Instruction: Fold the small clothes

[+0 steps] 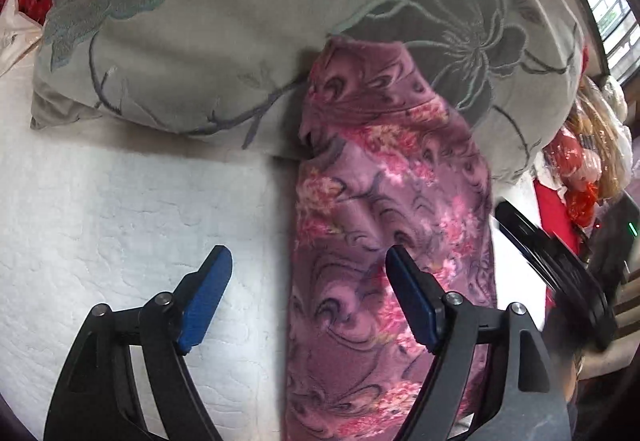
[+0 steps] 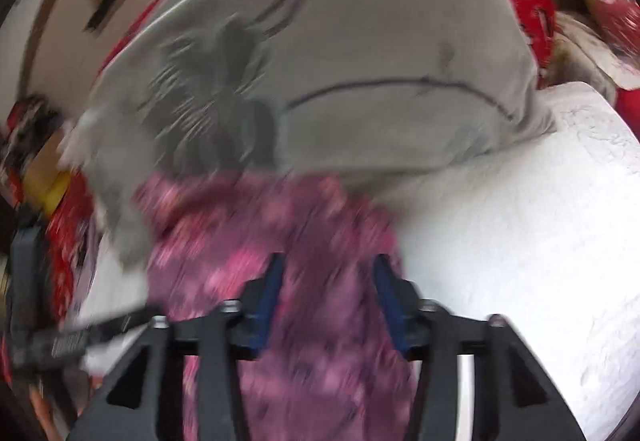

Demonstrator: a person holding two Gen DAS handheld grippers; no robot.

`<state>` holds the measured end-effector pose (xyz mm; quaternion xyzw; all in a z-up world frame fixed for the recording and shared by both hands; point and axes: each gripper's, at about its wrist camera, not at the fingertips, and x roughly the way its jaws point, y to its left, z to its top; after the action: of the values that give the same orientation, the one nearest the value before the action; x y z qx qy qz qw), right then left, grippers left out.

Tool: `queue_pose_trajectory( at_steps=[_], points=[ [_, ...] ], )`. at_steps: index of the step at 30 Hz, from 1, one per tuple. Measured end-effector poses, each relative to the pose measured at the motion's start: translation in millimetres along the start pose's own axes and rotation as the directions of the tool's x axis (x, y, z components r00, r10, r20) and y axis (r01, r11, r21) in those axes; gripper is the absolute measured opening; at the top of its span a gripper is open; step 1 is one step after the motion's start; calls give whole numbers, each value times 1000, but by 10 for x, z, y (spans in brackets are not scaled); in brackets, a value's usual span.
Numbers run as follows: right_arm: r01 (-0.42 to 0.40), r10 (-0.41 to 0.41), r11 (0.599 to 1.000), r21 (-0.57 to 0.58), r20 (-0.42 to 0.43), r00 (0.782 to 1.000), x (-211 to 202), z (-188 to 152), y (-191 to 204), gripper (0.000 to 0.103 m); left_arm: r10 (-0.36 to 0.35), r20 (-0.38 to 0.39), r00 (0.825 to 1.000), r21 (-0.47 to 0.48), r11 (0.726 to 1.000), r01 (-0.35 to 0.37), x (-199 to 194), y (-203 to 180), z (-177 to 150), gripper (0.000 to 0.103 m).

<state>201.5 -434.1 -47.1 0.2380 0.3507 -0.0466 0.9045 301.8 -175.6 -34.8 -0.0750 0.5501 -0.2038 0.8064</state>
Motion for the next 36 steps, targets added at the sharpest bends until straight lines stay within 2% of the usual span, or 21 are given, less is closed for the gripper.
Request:
queue_pose_trajectory(
  at_steps=[2, 3, 4, 5, 6, 9, 10, 11, 14, 15, 16, 18, 20, 23, 25, 26, 28, 31, 33, 34, 36],
  points=[
    [-16, 18, 999, 34, -45, 999, 178, 92, -11, 50, 14, 11, 1000, 20, 1000, -14, 32, -28, -1, 80],
    [-17, 18, 1000, 24, -58, 998, 251, 109, 18, 44, 37, 10, 999, 30, 999, -37, 95, -44, -2, 80],
    [13, -14, 1000, -15, -52, 999, 316, 110, 77, 20, 56, 0, 998, 38, 998, -56, 155, -48, -14, 81],
    [85, -88, 995, -56, -54, 995, 398, 97, 98, 10, 57, -18, 998, 34, 998, -57, 231, -38, -28, 81],
    [133, -138, 989, -72, -77, 987, 501, 77, 87, 10, 45, -29, 999, 14, 999, -45, 269, -1, -32, 82],
    [79, -77, 997, 22, -76, 994, 489, 92, -64, 9, -1, -53, 999, -50, 999, -2, 190, 154, -2, 82],
    [67, -64, 997, 35, -80, 995, 428, 94, -91, 10, -10, -48, 999, -60, 998, 7, 118, 180, -17, 82],
    [62, -59, 997, 36, -71, 996, 361, 87, -87, 19, -17, -23, 1000, -56, 998, 16, 4, 199, -64, 82],
    [-47, 47, 999, 7, -36, 998, 74, -43, -58, 19, -8, 16, 1000, -58, 998, 9, -136, 268, -293, 82],
    [-80, 79, 997, -12, -37, 996, 3, -128, -49, 20, -8, 6, 1000, -58, 998, 8, -109, 291, -377, 82],
    [-92, 90, 995, -39, -47, 995, -34, -239, -42, 28, -4, -23, 1000, -53, 999, 3, -26, 286, -442, 83],
    [-64, 49, 992, -113, -127, 991, 40, -443, -16, 31, 9, -37, 999, -44, 999, -11, 42, 234, -525, 84],
    [-19, -2, 982, -186, -112, 994, -94, -499, 36, 33, -7, -53, 999, -40, 999, 5, -64, 216, -531, 83],
    [-89, 83, 995, -48, -116, 990, -287, -490, -201, 41, -44, -32, 999, -60, 997, 42, -267, 291, -571, 83],
    [-63, 67, 997, 44, -96, 993, -364, -502, -457, 62, -73, -47, 996, -83, 994, 69, -279, 408, -582, 83],
    [-49, 57, 995, 82, -94, 994, -366, -495, -526, 63, -109, -72, 991, -111, 989, 101, -236, 454, -599, 83],
    [-93, 114, 978, 185, -109, 988, -290, -545, -688, 63, -204, -118, 972, -160, 970, 184, -76, 455, -617, 83],
    [-261, 303, 907, 331, -80, 950, -80, -632, -883, 63, -236, -102, 966, -132, 966, 222, -57, 386, -616, 86],
    [-325, 366, 878, 351, -55, 929, -8, -672, -850, 65, -307, -130, 943, -153, 946, 287, 45, 249, -557, 86],
    [-328, 370, 879, 346, -60, 927, 21, -689, -798, 68, -312, -139, 940, -165, 943, 288, 87, 245, -562, 86],
    [-309, 347, 901, 304, -80, 934, 67, -643, -665, 71, -280, -135, 950, -159, 953, 258, 147, 167, -546, 85]
  ],
)
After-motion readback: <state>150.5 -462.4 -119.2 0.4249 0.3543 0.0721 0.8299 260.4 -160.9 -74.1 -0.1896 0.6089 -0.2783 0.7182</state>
